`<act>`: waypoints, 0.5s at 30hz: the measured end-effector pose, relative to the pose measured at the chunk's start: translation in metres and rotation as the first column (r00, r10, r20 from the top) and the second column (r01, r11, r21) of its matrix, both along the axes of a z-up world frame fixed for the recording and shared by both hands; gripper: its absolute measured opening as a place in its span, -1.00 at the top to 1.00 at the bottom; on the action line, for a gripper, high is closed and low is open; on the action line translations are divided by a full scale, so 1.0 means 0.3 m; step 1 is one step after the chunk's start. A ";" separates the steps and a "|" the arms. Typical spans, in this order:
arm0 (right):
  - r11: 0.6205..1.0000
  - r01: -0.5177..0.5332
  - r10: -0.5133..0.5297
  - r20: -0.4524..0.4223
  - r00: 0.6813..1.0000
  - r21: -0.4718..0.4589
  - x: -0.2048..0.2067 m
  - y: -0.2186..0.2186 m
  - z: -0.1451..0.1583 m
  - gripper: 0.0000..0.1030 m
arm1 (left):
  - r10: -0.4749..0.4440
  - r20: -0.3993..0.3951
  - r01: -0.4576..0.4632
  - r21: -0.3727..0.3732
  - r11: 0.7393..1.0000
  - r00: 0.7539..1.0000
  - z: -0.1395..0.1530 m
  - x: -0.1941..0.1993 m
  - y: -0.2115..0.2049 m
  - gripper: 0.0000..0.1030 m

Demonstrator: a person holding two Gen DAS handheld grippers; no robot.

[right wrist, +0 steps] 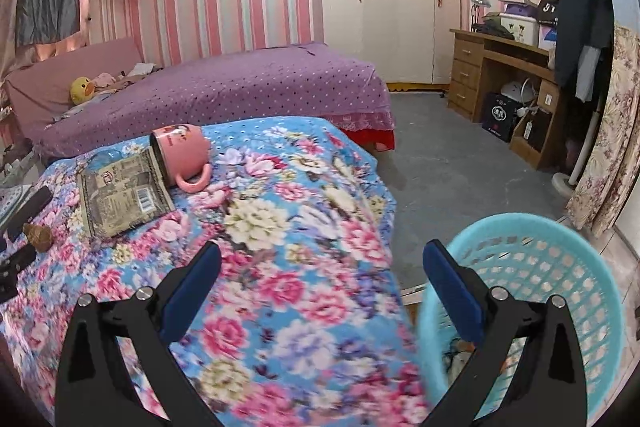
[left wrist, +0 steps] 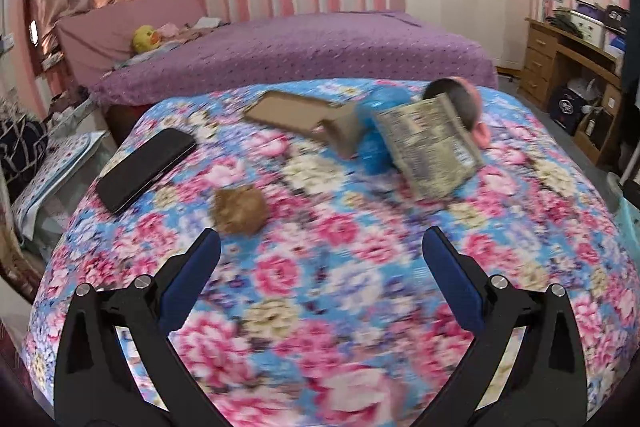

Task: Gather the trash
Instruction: 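Move both open tools back over the bed toward the brown paper and printed packet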

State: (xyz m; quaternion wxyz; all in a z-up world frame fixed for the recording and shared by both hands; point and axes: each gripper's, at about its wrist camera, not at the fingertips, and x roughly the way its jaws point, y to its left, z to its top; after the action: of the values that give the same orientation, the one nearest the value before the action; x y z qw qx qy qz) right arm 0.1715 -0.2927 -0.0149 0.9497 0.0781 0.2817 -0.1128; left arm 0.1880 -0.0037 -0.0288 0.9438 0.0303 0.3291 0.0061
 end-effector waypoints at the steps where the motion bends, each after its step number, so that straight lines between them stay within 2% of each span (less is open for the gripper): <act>1: 1.000 0.001 0.000 -0.004 1.000 0.005 0.013 0.013 -0.005 -0.91 | 0.007 -0.006 -0.007 -0.013 1.000 1.000 -0.002 0.005 0.022 -0.89; 8: 0.999 0.014 -0.013 -0.028 1.000 0.030 0.081 0.091 -0.017 -0.91 | 0.070 -0.050 -0.072 -0.051 0.996 0.996 -0.026 0.062 0.154 -0.89; 12: 0.999 -0.035 0.035 -0.031 0.999 -0.003 0.110 0.167 -0.013 -0.91 | 0.099 -0.082 -0.103 -0.038 0.994 0.992 -0.056 0.103 0.237 -0.89; 15: 0.995 -0.083 0.081 -0.033 0.996 -0.052 0.145 0.236 -0.003 -0.91 | 0.111 -0.109 -0.119 -0.069 0.991 0.988 -0.074 0.121 0.291 -0.89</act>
State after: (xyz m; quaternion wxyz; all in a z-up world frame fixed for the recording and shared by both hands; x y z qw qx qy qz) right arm 0.2151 -0.2217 -0.0159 0.9508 0.0395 0.2960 -0.0825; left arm 0.2242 0.0837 -0.0510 0.9238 -0.0238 0.3793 0.0466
